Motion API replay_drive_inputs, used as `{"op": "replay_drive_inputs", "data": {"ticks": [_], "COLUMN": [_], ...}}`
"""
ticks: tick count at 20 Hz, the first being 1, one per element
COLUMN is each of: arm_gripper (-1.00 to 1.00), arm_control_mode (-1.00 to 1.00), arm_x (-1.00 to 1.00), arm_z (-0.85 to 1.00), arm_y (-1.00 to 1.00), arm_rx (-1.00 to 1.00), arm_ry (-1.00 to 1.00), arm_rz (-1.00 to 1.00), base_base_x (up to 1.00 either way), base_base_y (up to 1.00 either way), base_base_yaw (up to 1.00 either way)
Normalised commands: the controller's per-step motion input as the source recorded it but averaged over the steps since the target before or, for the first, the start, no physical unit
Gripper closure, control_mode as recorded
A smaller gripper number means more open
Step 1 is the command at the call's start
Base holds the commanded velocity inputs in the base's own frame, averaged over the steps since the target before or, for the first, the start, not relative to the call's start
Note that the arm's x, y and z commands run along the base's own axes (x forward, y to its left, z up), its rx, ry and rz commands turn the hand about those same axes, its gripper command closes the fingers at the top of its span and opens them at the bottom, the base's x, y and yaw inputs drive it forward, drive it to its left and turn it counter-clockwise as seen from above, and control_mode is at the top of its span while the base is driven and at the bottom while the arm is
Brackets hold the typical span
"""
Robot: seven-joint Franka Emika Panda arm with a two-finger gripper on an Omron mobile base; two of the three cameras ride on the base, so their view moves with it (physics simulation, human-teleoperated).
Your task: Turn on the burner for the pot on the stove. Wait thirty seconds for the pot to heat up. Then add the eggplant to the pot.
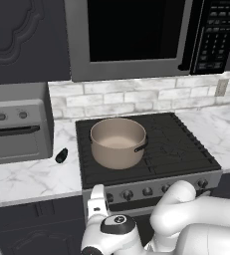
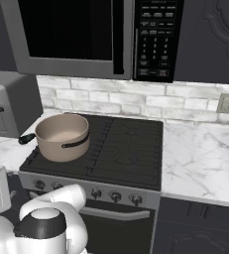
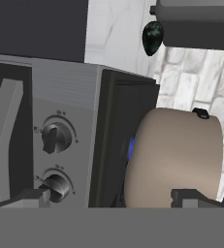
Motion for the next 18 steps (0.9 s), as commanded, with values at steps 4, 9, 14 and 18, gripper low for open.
{"op": "replay_drive_inputs", "data": {"ticks": [4,9,14,18], "arm_gripper": [-1.0,-1.0,-1.0,-1.0], "arm_control_mode": [-1.0,-1.0,-1.0,-1.0], "arm_x": [0.0,0.0,0.0,0.0], "arm_z": [0.0,0.0,0.0,0.0], "arm_y": [0.0,0.0,0.0,0.0], "arm_rx": [0.0,0.0,0.0,0.0], "arm_ry": [0.0,0.0,0.0,0.0], "arm_rz": [0.0,0.0,0.0,0.0], "base_base_x": [0.0,0.0,0.0,0.0], "base_base_y": [0.0,0.0,0.0,0.0], "base_base_yaw": [0.0,0.0,0.0,0.0]}}
